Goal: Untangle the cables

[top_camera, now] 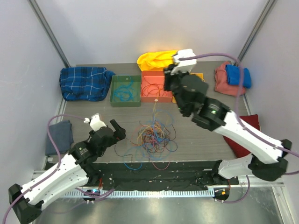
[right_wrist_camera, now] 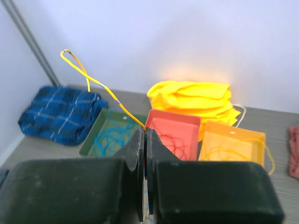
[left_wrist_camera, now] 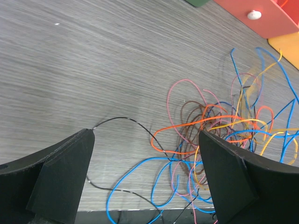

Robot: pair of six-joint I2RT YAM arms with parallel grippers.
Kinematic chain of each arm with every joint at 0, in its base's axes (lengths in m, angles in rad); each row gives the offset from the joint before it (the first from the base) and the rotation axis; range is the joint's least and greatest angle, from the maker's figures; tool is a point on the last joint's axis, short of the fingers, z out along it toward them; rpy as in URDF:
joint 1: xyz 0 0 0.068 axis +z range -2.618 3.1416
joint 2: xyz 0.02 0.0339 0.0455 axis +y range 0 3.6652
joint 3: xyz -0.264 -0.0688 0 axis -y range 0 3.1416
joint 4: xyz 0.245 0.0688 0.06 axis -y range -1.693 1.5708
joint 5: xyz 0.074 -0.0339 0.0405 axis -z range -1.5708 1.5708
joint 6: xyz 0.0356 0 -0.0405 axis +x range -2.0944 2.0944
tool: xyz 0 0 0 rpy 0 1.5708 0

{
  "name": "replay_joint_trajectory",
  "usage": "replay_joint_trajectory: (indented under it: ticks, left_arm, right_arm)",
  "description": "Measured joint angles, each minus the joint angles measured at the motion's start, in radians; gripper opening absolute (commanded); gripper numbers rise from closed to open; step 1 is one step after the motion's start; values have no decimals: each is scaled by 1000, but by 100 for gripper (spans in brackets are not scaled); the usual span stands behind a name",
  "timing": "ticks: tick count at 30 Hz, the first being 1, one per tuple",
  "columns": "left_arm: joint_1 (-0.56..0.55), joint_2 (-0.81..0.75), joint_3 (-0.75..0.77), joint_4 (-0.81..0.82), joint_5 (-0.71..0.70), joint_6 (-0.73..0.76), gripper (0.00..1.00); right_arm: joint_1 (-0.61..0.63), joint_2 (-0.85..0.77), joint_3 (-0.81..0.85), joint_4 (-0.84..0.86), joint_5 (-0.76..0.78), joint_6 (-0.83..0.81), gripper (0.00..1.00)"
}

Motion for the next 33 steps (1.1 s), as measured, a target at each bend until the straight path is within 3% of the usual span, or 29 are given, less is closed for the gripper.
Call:
replay_joint_trajectory:
  ticks: [13,25,33]
  left_arm:
    - [0,228,0,272,122,67,100]
    - [-68,415,101,827,370,365,100]
    - [-127,446,132,981,474,478,100]
  right_arm:
    - [-3,-253,76,-51,97,-26,1]
    - [-3,-231,-23,-114,46,31,1]
    - [-3,-251,-59,-118,39,35,1]
